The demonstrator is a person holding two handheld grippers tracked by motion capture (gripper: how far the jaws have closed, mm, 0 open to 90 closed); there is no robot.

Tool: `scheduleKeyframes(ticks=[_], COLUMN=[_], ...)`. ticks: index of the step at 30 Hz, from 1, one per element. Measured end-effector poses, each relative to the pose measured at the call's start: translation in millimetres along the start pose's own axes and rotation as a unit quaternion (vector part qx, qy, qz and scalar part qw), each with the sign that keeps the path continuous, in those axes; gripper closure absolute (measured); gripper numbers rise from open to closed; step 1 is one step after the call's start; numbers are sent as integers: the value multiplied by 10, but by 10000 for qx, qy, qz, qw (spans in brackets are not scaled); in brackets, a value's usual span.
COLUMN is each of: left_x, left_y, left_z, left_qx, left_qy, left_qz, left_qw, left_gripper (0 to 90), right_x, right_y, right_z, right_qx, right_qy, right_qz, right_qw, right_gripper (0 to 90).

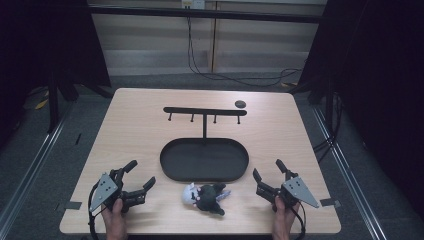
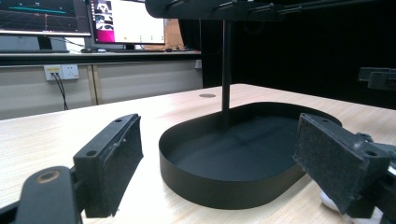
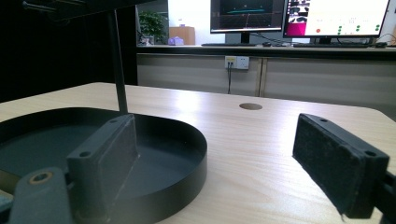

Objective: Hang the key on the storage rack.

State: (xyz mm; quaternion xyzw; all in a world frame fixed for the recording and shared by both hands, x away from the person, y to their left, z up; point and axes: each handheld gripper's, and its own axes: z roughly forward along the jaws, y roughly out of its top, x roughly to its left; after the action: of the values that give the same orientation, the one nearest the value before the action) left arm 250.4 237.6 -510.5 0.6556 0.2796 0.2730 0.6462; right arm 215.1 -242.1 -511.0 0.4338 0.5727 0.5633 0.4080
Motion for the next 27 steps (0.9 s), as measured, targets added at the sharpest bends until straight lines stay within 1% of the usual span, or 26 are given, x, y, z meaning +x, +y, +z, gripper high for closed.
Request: scheduleKeyframes(ticks=[3,4,6,7,10,12,15,18,19,21,22,23,25,27], left_x=[0,0,0,0,0,0,0,0,1,1,0,1,0,0], left_y=[0,0,0,0,0,0,0,1,1,1,1,1,1,1], left_z=[1,1,1,0,1,1,0,1,1,2,2,1,2,2], left_qx=[-4,-3,-2,0,-3,-6,-1,-3,-3,-4,-4,-2,-4,-3], left_qy=[-5,-4,-4,-1,-3,-4,0,-2,-4,-4,-3,-1,-2,-1], left_qz=[1,1,3,-1,1,0,1,4,2,0,-1,1,0,0], left_qw=[10000,10000,10000,10000,10000,10000,10000,10000,10000,10000,10000,10000,10000,10000], left_gripper=[151,151,151,151,151,151,151,151,151,152,152,152,151,151], right_x=[0,0,7,7,9,15,23,58,64,63,51,51,47,50], right_y=[2,3,10,10,9,15,25,29,30,33,35,35,37,44], right_z=[5,10,30,30,26,43,70,70,70,68,73,73,77,88], right_qx=[26,48,132,132,123,215,360,430,430,482,510,510,548,668], right_qy=[0,-32,-208,-208,-108,-210,-223,-300,-296,-238,-153,-153,-92,1], right_qz=[1,19,18,18,-12,12,-40,-181,-219,-197,-86,-86,9,65], right_qw=[10000,10000,9997,9997,9999,9995,9991,9985,9984,9984,9985,9985,9985,9977], right_gripper=[133,133,138,138,137,137,149,173,175,187,210,210,214,219])
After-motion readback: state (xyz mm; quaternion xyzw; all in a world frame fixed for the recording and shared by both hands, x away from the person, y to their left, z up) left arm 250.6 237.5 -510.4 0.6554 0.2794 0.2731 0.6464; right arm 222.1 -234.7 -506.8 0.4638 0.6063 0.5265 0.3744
